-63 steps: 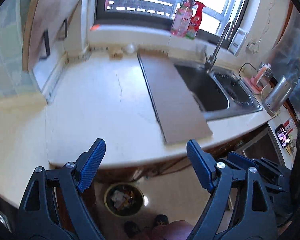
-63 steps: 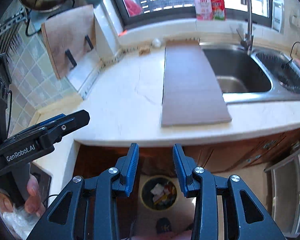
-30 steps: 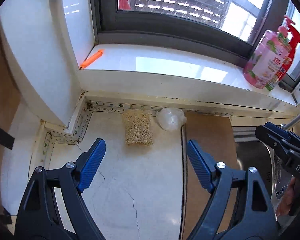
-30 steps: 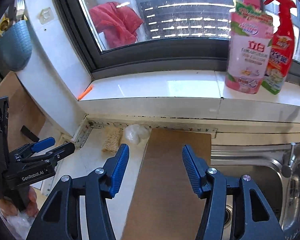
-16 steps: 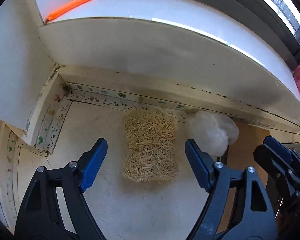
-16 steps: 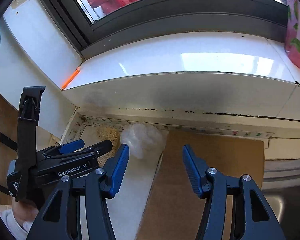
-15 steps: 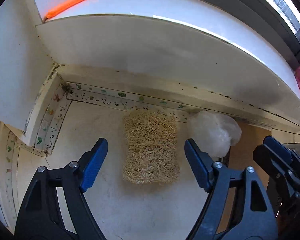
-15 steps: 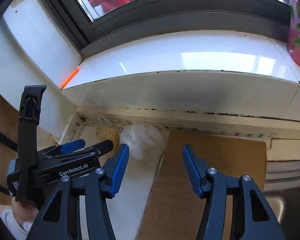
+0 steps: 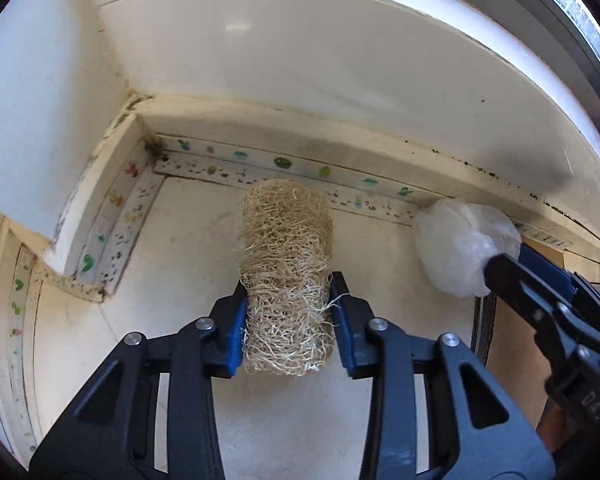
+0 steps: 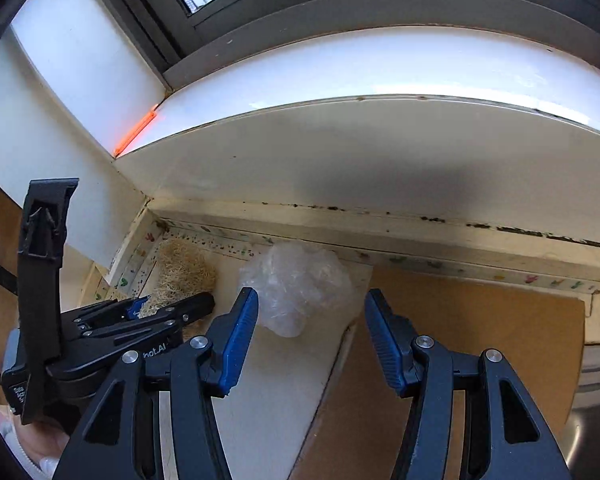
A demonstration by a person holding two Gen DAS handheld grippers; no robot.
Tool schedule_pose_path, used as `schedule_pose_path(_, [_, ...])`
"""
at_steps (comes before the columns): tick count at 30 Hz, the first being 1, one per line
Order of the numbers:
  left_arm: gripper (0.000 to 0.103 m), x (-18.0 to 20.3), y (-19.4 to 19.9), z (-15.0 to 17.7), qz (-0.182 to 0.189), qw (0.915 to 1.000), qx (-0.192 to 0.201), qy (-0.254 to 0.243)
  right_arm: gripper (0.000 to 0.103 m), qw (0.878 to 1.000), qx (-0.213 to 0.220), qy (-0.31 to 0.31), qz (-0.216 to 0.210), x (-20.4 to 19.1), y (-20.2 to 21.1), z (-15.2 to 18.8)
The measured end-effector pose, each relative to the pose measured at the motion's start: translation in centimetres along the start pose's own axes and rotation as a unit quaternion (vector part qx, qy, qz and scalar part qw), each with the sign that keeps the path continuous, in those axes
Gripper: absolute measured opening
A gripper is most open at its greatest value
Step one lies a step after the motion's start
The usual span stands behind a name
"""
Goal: Collect trash
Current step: 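Grasp the loofah sponge with the left tool while the right tool grasps the clear plastic bag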
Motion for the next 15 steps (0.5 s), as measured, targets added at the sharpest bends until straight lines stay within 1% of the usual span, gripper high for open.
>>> schedule_pose_path(3, [0.032, -0.5, 0.4, 0.8, 0.004, 1.0000, 0.006, 0.004, 0.063, 1.000, 0.004, 0.010, 0.005, -0.9, -0.7, -0.2])
schedule_pose_path(7, [0.032, -1.1, 1.1, 2.3, 0.005, 0.9998, 0.013, 0.010, 0.063, 1.000, 0.002, 0.014, -0.004, -2.4, -2.1, -0.4])
schedule_pose_path(8, [0.032, -0.8, 1.3, 2.4, 0.006, 0.9998, 0.015, 0.012, 0.059, 1.000, 0.003, 0.016, -0.005, -2.8, -2.4, -0.5])
schedule_pose_path(9, [0.032, -1.0, 1.6, 2.7, 0.007, 0.9997, 0.017, 0.014, 0.041, 1.000, 0.003, 0.019, -0.012, -3.2, -2.7, -0.5])
schedule_pose_path(10, [0.031, -1.2, 2.0, 3.6, 0.007, 0.9997, 0.020, 0.015, 0.034, 0.999, -0.001, 0.024, -0.030, -3.8, -2.8, -0.3])
schedule_pose_path(11, [0.031, -1.2, 2.4, 3.9, 0.008, 0.9996, 0.023, 0.016, 0.032, 0.999, -0.004, 0.024, -0.034, -4.3, -2.8, -0.1])
schedule_pose_path(12, [0.031, -1.3, 2.8, 4.4, 0.008, 0.9994, 0.028, 0.017, 0.028, 0.999, 0.003, 0.025, -0.027, -4.3, -2.3, 0.0])
schedule_pose_path(13, [0.031, -0.5, 3.1, 4.4, 0.007, 0.9994, 0.030, 0.016, 0.026, 0.999, 0.008, 0.032, -0.021, -4.7, -1.9, 0.2])
schedule_pose_path(15, [0.031, 0.0, 4.0, 5.3, 0.008, 0.9992, 0.037, 0.015, 0.023, 0.999, 0.009, 0.037, -0.026, -5.6, -1.2, 0.6])
Point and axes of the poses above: each gripper's, at about its wrist camera, not at the fingertips, and y roughly against the way its jaws point, x to its right, z to its underside, the point moved 9 cm from there along -y, roughly the way its jaws point, and after that the axes turned 13 degrees about -x, right-handed, at the moved point
